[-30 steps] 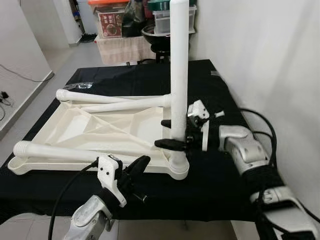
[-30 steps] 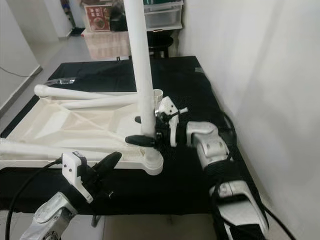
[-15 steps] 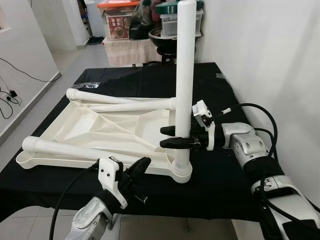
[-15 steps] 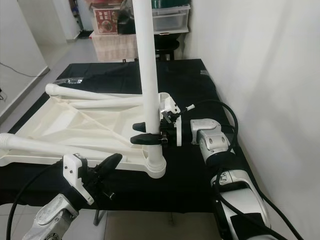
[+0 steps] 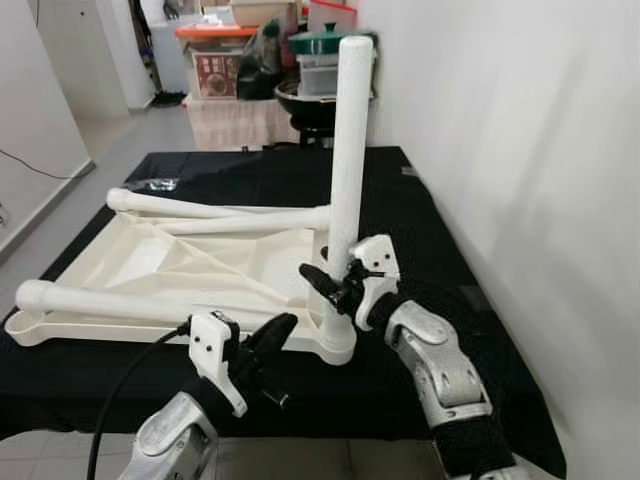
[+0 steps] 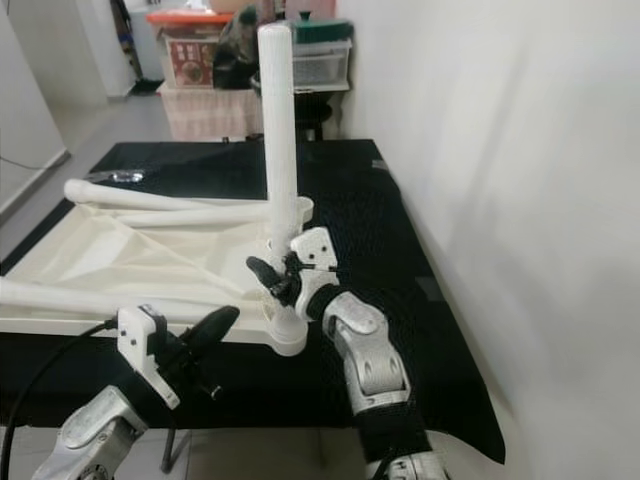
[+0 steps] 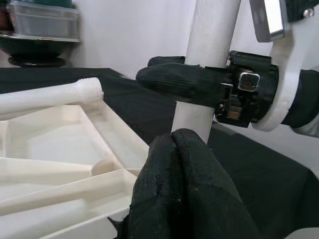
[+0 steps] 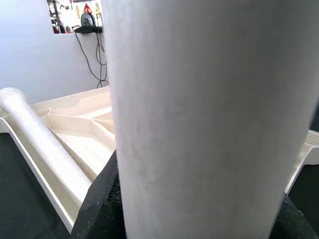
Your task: Building children table
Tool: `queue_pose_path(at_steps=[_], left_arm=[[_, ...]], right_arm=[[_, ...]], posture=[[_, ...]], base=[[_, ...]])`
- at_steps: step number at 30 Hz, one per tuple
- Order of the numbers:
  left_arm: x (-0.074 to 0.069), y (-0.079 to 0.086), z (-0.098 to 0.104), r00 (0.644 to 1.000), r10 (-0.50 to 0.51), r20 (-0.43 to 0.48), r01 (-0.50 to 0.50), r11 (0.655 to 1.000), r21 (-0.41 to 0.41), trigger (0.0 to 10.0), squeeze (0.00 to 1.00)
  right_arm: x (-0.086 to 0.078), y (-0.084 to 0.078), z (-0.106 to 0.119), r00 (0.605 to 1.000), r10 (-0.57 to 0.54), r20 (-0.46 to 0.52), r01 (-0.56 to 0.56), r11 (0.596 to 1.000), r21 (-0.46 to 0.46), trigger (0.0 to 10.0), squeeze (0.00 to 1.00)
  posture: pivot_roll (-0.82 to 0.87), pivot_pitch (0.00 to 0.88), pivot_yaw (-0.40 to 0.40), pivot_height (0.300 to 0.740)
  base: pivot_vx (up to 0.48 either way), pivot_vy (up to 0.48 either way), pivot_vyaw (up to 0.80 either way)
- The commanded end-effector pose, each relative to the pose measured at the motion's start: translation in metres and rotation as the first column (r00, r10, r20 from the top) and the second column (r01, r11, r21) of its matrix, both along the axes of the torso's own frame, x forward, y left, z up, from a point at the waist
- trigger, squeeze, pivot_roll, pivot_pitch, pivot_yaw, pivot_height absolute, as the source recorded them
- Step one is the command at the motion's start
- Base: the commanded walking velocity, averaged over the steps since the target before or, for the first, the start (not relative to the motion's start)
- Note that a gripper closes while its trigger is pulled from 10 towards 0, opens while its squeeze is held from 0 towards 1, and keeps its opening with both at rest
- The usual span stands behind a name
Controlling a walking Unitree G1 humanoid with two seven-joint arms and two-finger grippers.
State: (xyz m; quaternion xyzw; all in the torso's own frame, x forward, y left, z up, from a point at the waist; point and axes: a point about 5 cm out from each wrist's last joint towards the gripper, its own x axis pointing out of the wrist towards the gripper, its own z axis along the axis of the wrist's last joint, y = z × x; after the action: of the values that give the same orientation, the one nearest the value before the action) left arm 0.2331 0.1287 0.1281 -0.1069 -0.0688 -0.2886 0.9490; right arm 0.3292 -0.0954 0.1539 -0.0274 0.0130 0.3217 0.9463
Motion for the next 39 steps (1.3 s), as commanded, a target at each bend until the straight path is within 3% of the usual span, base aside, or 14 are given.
queue_pose_path(at_steps=[1, 3, 5, 7, 8, 9, 10, 16, 18, 32, 33, 34, 35, 39], left_arm=[[0.002, 0.002, -0.002, 1.0, 0.0, -0.01, 0.0, 1.0, 0.008, 10.0, 0.0], [0.003, 0.002, -0.002, 1.0, 0.0, -0.011, 0.0, 1.0, 0.009, 10.0, 0.0], [0.004, 0.002, -0.002, 1.0, 0.002, -0.011, -0.002, 1.0, 0.01, 10.0, 0.0], [0.004, 0.002, -0.002, 1.0, 0.003, -0.01, -0.003, 1.0, 0.01, 10.0, 0.0], [0.004, 0.002, -0.002, 1.0, 0.004, -0.01, -0.004, 1.0, 0.009, 10.0, 0.0], [0.004, 0.002, -0.002, 1.0, 0.004, -0.01, -0.004, 1.0, 0.009, 10.0, 0.0], [0.004, 0.002, -0.002, 1.0, 0.003, -0.01, -0.003, 1.0, 0.009, 10.0, 0.0], [0.003, 0.0, -0.002, 1.0, 0.002, -0.01, -0.002, 1.0, 0.007, 10.0, 0.0], [0.003, 0.0, -0.002, 1.0, 0.001, -0.009, -0.001, 1.0, 0.006, 10.0, 0.0], [-0.001, -0.005, -0.003, 1.0, -0.002, -0.011, 0.002, 1.0, 0.0, 10.0, 0.0], [-0.001, -0.006, -0.003, 1.0, -0.002, -0.011, 0.002, 1.0, -0.001, 10.0, 0.0], [-0.001, -0.006, -0.003, 1.0, -0.002, -0.011, 0.002, 1.0, -0.001, 10.0, 0.0], [-0.001, -0.006, -0.003, 1.0, -0.003, -0.011, 0.003, 1.0, -0.002, 10.0, 0.0], [-0.001, -0.007, -0.003, 1.0, -0.005, -0.012, 0.005, 1.0, -0.004, 10.0, 0.0]], right_arm=[[0.001, -0.009, -0.028, 0.99, -0.045, -0.135, 0.041, 0.999, -0.029, 0.0, 0.0], [0.002, -0.007, -0.03, 0.988, -0.03, -0.151, 0.027, 0.999, -0.021, 0.0, 0.0], [0.001, -0.002, -0.024, 0.989, 0.045, -0.138, -0.046, 0.999, -0.006, 10.0, 0.0], [-0.001, 0.001, -0.021, 0.987, 0.085, -0.133, -0.084, 0.996, 0.012, 10.0, 0.0], [-0.006, 0.006, -0.017, 0.982, 0.134, -0.13, -0.131, 0.991, 0.027, 10.0, 0.78], [-0.006, 0.006, -0.017, 0.982, 0.134, -0.13, -0.131, 0.991, 0.027, 10.0, 0.78], [-0.013, 0.012, -0.012, 0.964, 0.229, -0.134, -0.225, 0.973, 0.046, 10.0, 1.0], [-0.017, 0.015, 0.002, 0.889, 0.453, -0.067, -0.454, 0.891, 0.005, 10.0, 0.9], [-0.007, 0.008, 0.01, 0.836, 0.546, -0.063, -0.548, 0.836, -0.024, 10.0, 0.0], [0.023, -0.019, 0.027, 0.724, 0.67, -0.166, -0.686, 0.724, -0.072, 10.0, 0.0], [0.025, -0.022, 0.029, 0.721, 0.672, -0.167, -0.688, 0.723, -0.062, 3.5, 0.0], [0.025, -0.022, 0.029, 0.721, 0.672, -0.167, -0.688, 0.723, -0.062, 3.5, 0.0], [0.028, -0.024, 0.03, 0.717, 0.678, -0.164, -0.692, 0.72, -0.051, 0.0, 0.0], [0.03, -0.029, 0.029, 0.705, 0.689, -0.167, -0.702, 0.711, -0.033, 0.0, 0.0]], posture=[[-0.04, 0.0, 0.029, 0.74], [-0.04, 0.0, 0.031, 0.74], [-0.04, 0.0, 0.029, 0.74], [-0.04, 0.0, 0.029, 0.74], [-0.03, 0.0, 0.028, 0.74], [-0.03, 0.0, 0.028, 0.74], [-0.03, 0.0, 0.023, 0.74], [-0.02, 0.0, 0.019, 0.74], [-0.01, 0.0, 0.012, 0.74], [0.02, 0.0, -0.003, 0.74], [0.01, 0.0, -0.004, 0.74], [0.01, 0.0, -0.004, 0.74], [0.01, 0.0, -0.005, 0.74], [0.01, 0.0, -0.006, 0.74]], base=[[0.0, 0.0, 0.0], [0.0, 0.0, 0.0], [0.0, 0.0, 0.0], [0.0, 0.0, 0.0], [0.0, 0.0, 0.0], [0.0, 0.0, 0.0], [0.0, 0.0, 0.0], [0.0, 0.0, 0.0], [0.0, 0.0, 0.0], [0.0, 0.0, 0.0], [0.0, 0.0, 0.0], [0.0, 0.0, 0.0], [0.0, 0.0, 0.0], [0.0, 0.0, 0.0]])
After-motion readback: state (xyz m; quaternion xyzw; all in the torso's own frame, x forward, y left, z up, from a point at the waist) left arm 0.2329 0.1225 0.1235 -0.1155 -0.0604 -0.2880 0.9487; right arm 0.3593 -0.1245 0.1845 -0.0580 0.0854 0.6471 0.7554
